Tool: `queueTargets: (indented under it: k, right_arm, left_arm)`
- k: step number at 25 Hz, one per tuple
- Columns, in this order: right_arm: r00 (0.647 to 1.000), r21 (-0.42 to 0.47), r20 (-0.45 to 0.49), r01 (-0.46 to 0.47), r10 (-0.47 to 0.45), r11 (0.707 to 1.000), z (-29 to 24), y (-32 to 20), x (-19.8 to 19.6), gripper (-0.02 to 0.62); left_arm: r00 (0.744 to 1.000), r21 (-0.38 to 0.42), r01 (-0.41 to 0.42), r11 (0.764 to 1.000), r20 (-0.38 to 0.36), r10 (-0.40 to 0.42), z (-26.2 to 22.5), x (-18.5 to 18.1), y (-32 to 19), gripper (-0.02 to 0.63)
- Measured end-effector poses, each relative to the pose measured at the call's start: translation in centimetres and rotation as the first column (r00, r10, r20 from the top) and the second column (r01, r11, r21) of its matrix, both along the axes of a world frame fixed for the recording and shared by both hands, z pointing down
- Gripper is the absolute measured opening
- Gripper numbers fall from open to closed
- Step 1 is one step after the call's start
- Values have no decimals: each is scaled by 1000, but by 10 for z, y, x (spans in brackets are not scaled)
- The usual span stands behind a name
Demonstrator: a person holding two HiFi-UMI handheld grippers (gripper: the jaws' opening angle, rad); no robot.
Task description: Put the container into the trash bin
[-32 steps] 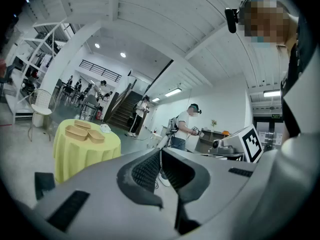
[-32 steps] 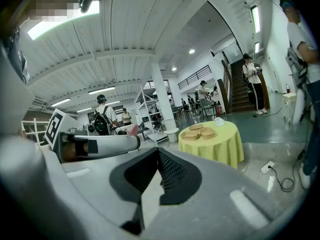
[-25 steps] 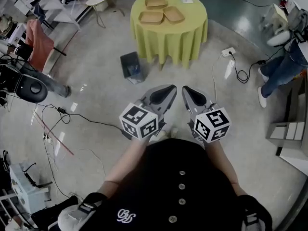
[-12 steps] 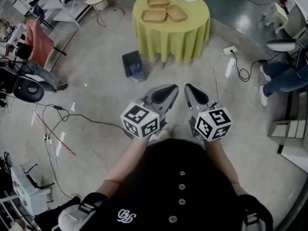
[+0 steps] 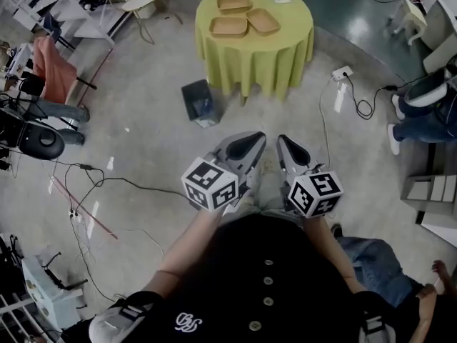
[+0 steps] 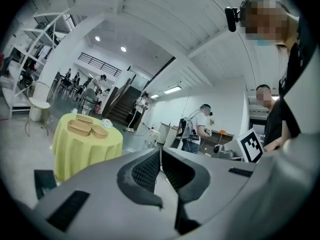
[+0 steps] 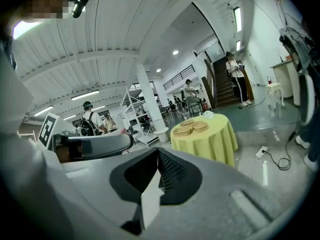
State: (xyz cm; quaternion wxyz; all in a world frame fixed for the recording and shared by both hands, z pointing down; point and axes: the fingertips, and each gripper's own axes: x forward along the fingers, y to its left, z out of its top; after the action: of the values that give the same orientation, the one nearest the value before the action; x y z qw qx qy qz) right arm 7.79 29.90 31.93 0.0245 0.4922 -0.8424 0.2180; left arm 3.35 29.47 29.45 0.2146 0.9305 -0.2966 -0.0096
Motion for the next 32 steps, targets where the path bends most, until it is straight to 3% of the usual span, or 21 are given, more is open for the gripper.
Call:
queueTargets:
  k: [6, 19, 32]
  right_arm:
    - [1000, 6, -1, 4, -4, 1000, 4, -51, 6, 5]
    - [991, 35, -13, 134, -134, 990, -9, -206, 29, 5]
    - [967, 10, -10, 255, -255, 967, -5, -346, 39, 5]
  left_arm:
    - [1000, -4, 5, 1000, 4, -5, 7, 5, -46, 20]
    - [998, 12, 64, 998, 1, -64, 2, 34, -201, 20]
    - [979, 22, 201, 979, 11, -201, 1, 40, -337, 20]
